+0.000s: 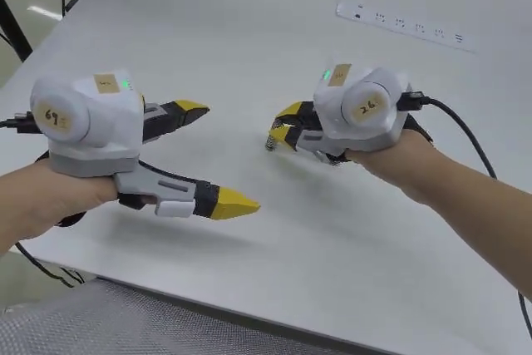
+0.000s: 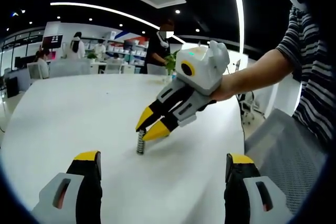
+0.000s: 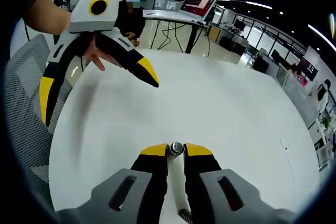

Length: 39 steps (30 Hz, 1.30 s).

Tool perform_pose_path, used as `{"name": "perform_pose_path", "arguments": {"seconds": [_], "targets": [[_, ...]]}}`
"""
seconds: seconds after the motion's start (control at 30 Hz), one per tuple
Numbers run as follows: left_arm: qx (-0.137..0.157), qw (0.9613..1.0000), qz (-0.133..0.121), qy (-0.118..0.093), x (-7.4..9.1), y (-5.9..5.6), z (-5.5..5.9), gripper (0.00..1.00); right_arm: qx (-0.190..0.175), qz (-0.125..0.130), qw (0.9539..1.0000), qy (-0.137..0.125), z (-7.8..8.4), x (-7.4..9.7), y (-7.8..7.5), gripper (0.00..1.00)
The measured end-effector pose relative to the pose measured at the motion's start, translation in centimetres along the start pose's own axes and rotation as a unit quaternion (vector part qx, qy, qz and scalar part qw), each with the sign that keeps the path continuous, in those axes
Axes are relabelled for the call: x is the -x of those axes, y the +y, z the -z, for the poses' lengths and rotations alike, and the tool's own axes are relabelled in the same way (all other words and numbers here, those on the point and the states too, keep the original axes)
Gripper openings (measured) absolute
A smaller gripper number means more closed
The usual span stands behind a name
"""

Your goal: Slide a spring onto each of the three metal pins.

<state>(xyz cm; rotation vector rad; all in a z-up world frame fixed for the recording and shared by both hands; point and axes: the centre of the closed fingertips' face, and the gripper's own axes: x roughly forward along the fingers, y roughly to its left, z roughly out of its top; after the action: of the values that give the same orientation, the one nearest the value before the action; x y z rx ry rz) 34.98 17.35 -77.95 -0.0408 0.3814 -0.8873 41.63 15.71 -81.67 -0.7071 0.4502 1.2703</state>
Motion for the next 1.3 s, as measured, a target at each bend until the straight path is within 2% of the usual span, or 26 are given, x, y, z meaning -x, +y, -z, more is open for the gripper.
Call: {"name": "perform_pose_path", "arguments": {"seconds": [0.2,0.4,0.5,0.6,0.7,0.8,0.93,1.03,1.2,1.3], "targets": [[-0.003,1.0000,0.001,0.002,-0.2,-0.2,-0.3,0.95,-0.020,0.003,0.9998,-0.005,0.2,0.3,-0.1,0.12],[-0.002,1.0000,0.000,-0.001,-0.3,-0.5,-0.9,0.95,-0.047,0.002,0.9985,-0.029,-0.5,1.3,0.0,0.16],[-0.006,1.0000,0.004,0.001,-0.4,-0.8,-1.3,0.95,-0.074,0.009,0.9961,-0.048,-1.2,2.2,-0.2,0.17],[-0.009,0.9999,0.007,-0.001,-0.7,-0.9,-1.8,0.95,-0.095,0.020,0.9917,-0.083,-2.1,3.9,-0.4,0.22],[-0.008,0.9999,0.010,-0.006,-1.0,-1.1,-2.3,0.95,-0.113,0.030,0.9875,-0.105,-2.3,5.7,-0.5,0.26],[-0.008,0.9999,0.013,-0.008,-1.2,-1.2,-2.8,0.95,-0.124,0.039,0.9845,-0.118,-1.7,7.3,-0.4,0.30],[-0.013,0.9998,0.013,-0.010,-1.5,-1.3,-3.4,0.94,-0.142,0.049,0.9801,-0.129,-0.6,8.6,-0.3,0.35],[-0.013,0.9997,0.014,-0.014,-1.8,-1.5,-3.7,0.94,-0.149,0.060,0.9781,-0.132,0.3,9.5,-0.4,0.41],[-0.015,0.9997,0.015,-0.013,-2.1,-1.9,-4.0,0.95,-0.170,0.077,0.9706,-0.152,1.3,11.4,-0.3,0.54],[-0.016,0.9997,0.018,-0.011,-2.2,-2.2,-4.1,0.95,-0.168,0.093,0.9690,-0.155,2.4,13.0,-0.3,0.62]]}}
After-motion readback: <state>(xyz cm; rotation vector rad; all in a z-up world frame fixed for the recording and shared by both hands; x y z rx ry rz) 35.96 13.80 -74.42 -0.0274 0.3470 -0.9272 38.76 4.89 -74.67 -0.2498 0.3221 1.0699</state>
